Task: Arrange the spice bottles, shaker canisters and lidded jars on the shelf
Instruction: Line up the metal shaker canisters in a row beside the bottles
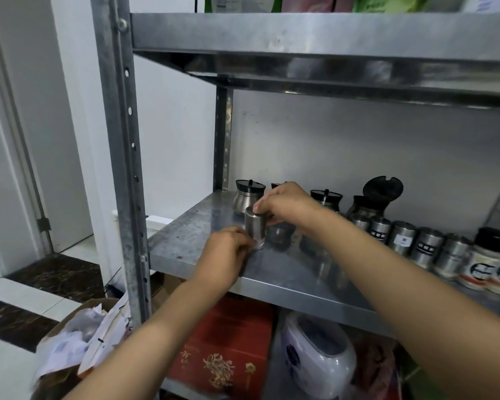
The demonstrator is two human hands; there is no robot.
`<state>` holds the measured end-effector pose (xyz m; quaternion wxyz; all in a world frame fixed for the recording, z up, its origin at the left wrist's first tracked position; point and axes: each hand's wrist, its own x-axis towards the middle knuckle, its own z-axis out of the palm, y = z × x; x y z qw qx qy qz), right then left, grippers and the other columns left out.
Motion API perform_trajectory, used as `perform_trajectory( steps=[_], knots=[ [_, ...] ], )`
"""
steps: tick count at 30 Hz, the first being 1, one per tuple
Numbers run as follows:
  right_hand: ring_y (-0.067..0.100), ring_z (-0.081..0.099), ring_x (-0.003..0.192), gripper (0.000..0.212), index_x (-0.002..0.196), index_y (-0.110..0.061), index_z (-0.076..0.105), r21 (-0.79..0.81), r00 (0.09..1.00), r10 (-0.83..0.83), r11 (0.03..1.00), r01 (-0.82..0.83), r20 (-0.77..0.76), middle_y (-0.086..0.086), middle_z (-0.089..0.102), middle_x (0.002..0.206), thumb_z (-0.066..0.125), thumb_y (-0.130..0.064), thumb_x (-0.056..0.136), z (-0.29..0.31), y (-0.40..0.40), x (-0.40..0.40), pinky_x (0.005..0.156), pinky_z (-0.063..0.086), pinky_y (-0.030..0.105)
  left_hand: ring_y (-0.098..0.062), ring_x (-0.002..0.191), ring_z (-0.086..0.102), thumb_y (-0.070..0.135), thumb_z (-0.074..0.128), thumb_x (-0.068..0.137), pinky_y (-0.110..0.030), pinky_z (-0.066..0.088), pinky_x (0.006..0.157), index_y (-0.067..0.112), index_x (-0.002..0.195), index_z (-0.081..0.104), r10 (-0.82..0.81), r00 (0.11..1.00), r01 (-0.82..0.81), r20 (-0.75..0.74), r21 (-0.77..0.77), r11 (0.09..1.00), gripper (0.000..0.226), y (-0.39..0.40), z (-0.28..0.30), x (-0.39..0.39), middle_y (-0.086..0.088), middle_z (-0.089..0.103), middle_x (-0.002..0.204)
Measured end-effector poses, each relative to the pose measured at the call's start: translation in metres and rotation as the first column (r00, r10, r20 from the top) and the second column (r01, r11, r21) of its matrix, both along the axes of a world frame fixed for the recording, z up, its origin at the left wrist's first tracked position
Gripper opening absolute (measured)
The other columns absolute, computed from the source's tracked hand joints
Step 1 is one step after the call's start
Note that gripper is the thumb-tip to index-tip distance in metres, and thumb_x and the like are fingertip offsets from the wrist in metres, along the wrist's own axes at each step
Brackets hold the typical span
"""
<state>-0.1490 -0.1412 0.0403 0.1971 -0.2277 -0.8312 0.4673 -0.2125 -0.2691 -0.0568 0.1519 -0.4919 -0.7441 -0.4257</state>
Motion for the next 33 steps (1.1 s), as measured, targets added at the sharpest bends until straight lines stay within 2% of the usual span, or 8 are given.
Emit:
perform_trajectory(
  steps=[7,11,13,16,19,23,28,33],
  knots=[
    [0.026,0.07,0.093,0.021,0.097,-0.001,0.074,0.043,0.996,-0.068,0.997,0.066,0.052,0.016,0.073,0.103,0.054,0.002,0.089,0.002,0.018,0.014,0.084,0.058,0.041,-0.02,0.089,0.063,0.006,0.068,0.08,-0.011,0.037,0.076,0.009,0.093,0.076,0.016,0.998,-0.016,0.068,-0.01,1.0,0.015,0.014,-0.001,0.0,-0.007,0.069,0.096],
    [0.018,0.061,0.083,0.035,0.077,-0.015,0.073,0.086,0.997,-0.067,0.994,0.064,0.04,0.011,0.071,0.1,0.048,0.007,0.087,0.001,0.02,0.018,0.071,0.056,0.03,-0.016,0.086,0.064,0.006,0.069,0.079,-0.021,0.047,0.082,0.011,0.087,0.076,-0.015,0.996,0.015,0.088,-0.004,1.0,0.012,0.014,0.005,-0.002,-0.004,0.071,0.091],
    [0.016,0.058,0.079,0.035,0.083,-0.012,0.074,0.084,0.997,-0.071,0.994,0.071,-0.006,0.01,0.07,0.098,0.045,0.008,0.087,0.003,0.021,0.017,0.067,0.053,0.028,-0.014,0.085,0.064,0.008,0.069,0.08,-0.022,0.047,0.08,0.011,0.088,0.076,0.015,0.992,-0.017,0.126,0.016,1.0,0.011,0.014,0.008,-0.005,-0.003,0.072,0.09],
    [0.011,0.056,0.067,0.025,0.084,-0.014,0.073,0.149,0.995,-0.079,0.985,0.088,-0.063,0.004,0.068,0.086,0.052,0.0,0.089,0.006,0.024,0.012,0.057,0.046,0.022,-0.015,0.083,0.065,0.011,0.07,0.081,-0.02,0.044,0.076,0.008,0.098,0.072,0.062,0.964,-0.082,0.259,0.066,0.994,0.017,0.017,0.014,-0.009,-0.003,0.07,0.09],
    [0.013,0.062,0.074,0.011,0.083,-0.016,0.074,0.287,0.999,-0.009,0.958,-0.002,0.038,0.0,0.07,0.083,0.066,-0.02,0.088,0.007,0.027,0.009,0.064,0.049,0.025,-0.012,0.083,0.063,0.009,0.069,0.082,-0.014,0.045,0.07,0.008,0.108,0.068,0.027,0.915,-0.059,0.402,0.067,0.996,0.026,0.025,0.017,-0.016,-0.001,0.067,0.094],
    [0.011,0.062,0.074,0.022,0.084,-0.013,0.077,0.384,0.986,0.066,0.915,-0.12,0.15,0.0,0.071,0.078,0.079,-0.034,0.078,0.009,0.034,0.013,0.067,0.049,0.026,-0.012,0.082,0.066,0.002,0.067,0.082,-0.027,0.052,0.082,0.009,0.101,0.072,-0.108,0.858,0.049,0.503,0.129,0.99,0.02,0.036,0.018,-0.019,-0.006,0.073,0.091],
    [0.012,0.059,0.069,0.021,0.076,-0.014,0.076,0.469,0.967,0.045,0.868,-0.163,0.252,0.001,0.068,0.072,0.082,-0.034,0.073,0.018,0.043,0.022,0.063,0.046,0.025,-0.006,0.071,0.063,0.001,0.068,0.082,-0.006,0.046,0.064,0.004,0.099,0.071,-0.169,0.829,0.094,0.534,0.166,0.982,0.018,0.055,0.016,-0.008,-0.006,0.071,0.084],
    [0.008,0.051,0.056,0.016,0.069,-0.016,0.071,0.537,0.946,-0.029,0.828,-0.158,0.323,-0.005,0.056,0.058,0.081,-0.027,0.074,0.029,0.052,0.034,0.056,0.041,0.021,-0.01,0.074,0.065,0.004,0.07,0.08,-0.027,0.052,0.08,0.009,0.097,0.072,-0.196,0.819,0.119,0.54,0.173,0.978,0.018,0.077,0.012,0.001,-0.008,0.073,0.087]
  ],
)
